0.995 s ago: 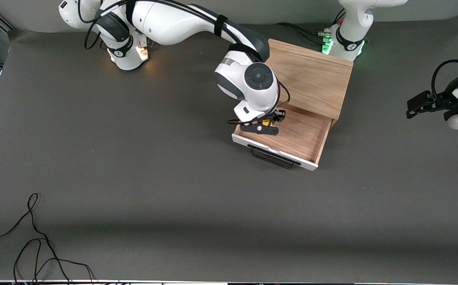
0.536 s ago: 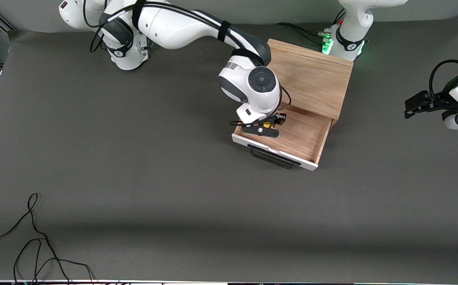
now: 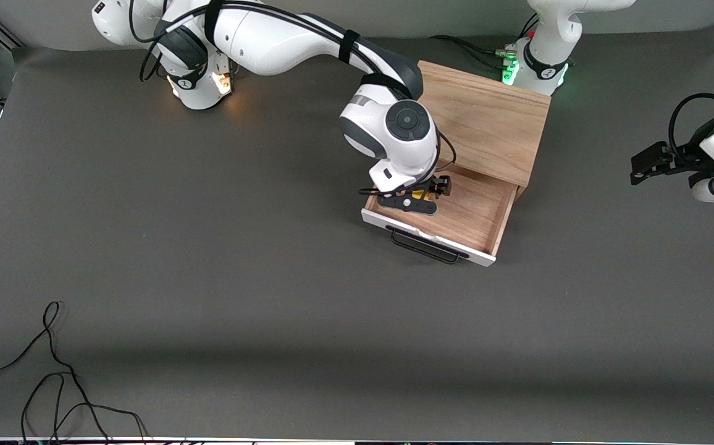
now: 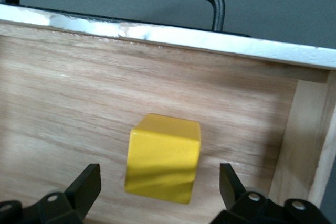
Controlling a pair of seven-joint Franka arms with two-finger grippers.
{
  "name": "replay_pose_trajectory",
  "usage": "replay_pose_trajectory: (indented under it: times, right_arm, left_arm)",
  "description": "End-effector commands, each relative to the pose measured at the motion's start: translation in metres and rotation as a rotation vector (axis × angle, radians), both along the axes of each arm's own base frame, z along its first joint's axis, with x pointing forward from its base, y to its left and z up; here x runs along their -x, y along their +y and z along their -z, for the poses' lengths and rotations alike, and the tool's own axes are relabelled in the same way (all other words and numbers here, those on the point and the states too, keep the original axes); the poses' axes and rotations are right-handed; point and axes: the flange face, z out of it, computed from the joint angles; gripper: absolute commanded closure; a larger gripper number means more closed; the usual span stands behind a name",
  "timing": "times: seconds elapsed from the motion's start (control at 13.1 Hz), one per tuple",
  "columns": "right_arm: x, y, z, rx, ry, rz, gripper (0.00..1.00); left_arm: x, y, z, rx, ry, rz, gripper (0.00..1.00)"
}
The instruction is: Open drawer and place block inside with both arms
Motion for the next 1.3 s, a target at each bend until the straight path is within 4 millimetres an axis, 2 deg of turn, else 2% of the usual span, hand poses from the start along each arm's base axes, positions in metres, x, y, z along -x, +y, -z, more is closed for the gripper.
replay_pose_trajectory:
  times: [0.0,0.23,0.38,0.46,0.61,0.84,0.92,1.07,1.15,1.22]
  right_arm:
    - [0.001,0.002,-0.029,-0.003,-0.037,0.022,0.0]
    - [-0.003,-0.013,-0.071,0.011,-0.04,0.03,0.0]
    - [-0.03,-0.046,-0.102,0.016,-0.045,0.066,0.0]
    - [-0.051,-0.068,-0.117,0.004,-0.046,0.104,0.0]
    - [-0.075,-0.111,-0.155,0.004,-0.056,0.093,0.0]
    - [-0.115,-0.203,-0.206,-0.031,0.001,0.084,0.0]
    - [-0.124,-0.234,-0.215,-0.022,-0.006,0.073,0.0]
    - [-0.137,-0.31,-0.228,-0.007,-0.019,0.002,0.0]
    - [-0.14,-0.35,-0.235,-0.002,-0.028,-0.044,0.0]
    - [-0.138,-0.382,-0.241,0.005,-0.038,-0.089,0.0]
  left_arm:
    - [0.006,0.001,-0.001,-0.012,-0.002,0.019,0.0]
    - [0.006,0.001,0.0,-0.012,0.0,0.02,0.0]
    - [0.005,0.001,0.001,-0.012,0.001,0.019,0.0]
    - [0.005,0.002,0.001,-0.012,0.001,0.019,0.0]
    - [0.005,0.001,0.001,-0.012,0.001,0.019,0.0]
    - [0.006,0.001,0.001,-0.012,0.003,0.019,0.0]
    - [0.006,0.0,0.001,-0.012,0.003,0.02,0.0]
    - [0.006,0.0,0.001,-0.012,0.003,0.02,0.0]
    - [0.006,0.0,0.001,-0.012,0.003,0.02,0.0]
    - [0.006,0.0,0.001,-0.012,0.003,0.02,0.0]
